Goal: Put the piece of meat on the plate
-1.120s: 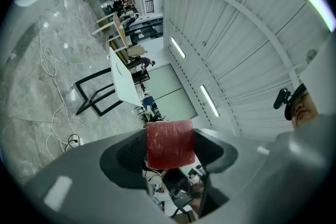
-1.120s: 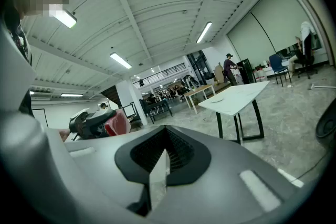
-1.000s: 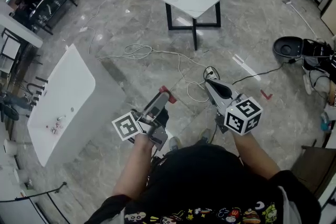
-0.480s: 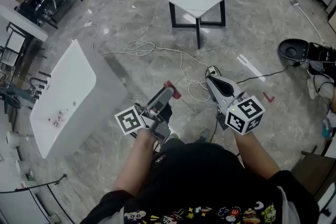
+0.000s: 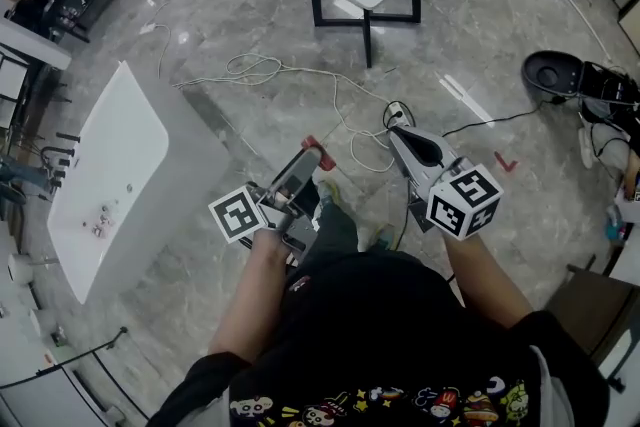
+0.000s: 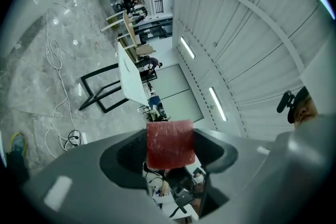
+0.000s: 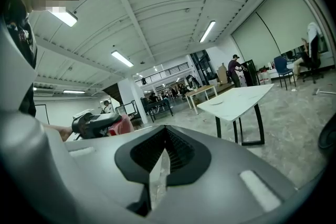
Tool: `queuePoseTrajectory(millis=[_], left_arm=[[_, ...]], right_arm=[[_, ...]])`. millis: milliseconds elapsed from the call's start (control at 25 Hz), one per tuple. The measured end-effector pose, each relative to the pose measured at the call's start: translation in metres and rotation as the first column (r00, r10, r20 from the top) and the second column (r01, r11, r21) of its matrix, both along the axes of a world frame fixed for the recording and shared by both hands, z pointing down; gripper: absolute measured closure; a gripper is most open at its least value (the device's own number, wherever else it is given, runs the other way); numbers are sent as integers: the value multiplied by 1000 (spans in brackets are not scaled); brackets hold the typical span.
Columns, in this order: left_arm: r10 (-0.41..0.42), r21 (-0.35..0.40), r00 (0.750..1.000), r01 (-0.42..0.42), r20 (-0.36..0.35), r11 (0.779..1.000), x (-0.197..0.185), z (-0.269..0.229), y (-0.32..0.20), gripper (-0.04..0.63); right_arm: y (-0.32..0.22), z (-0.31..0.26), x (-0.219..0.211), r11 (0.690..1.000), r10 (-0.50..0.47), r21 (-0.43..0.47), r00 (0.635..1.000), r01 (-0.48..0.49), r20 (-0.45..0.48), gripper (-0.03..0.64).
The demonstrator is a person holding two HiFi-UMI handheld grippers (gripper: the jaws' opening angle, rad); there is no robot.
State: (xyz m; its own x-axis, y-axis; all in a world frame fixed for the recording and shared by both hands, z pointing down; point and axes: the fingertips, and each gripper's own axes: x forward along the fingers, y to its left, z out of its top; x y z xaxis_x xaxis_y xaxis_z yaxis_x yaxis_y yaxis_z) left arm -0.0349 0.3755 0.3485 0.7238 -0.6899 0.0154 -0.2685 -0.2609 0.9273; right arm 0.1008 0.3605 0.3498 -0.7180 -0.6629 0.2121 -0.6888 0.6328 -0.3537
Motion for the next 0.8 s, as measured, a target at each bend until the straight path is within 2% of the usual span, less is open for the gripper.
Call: queuePoseTrajectory(millis=[320,680,800], left_arm=[[57,3,997,-56,-46,998,-43,-5,-72,209],[153,8,987,-153,-44,988,-110,-19,-162,209],[173,10,984,-173,-46,985,-121,-15,-176,209]], right_arm=[[-63,-6,-53,999,30,-13,999,-31,-25,594],[-147,-21,-121,992,121,-18,992,-122,-25,594],[-160,-16,-130,989,145,-21,989,-146,-29,594]])
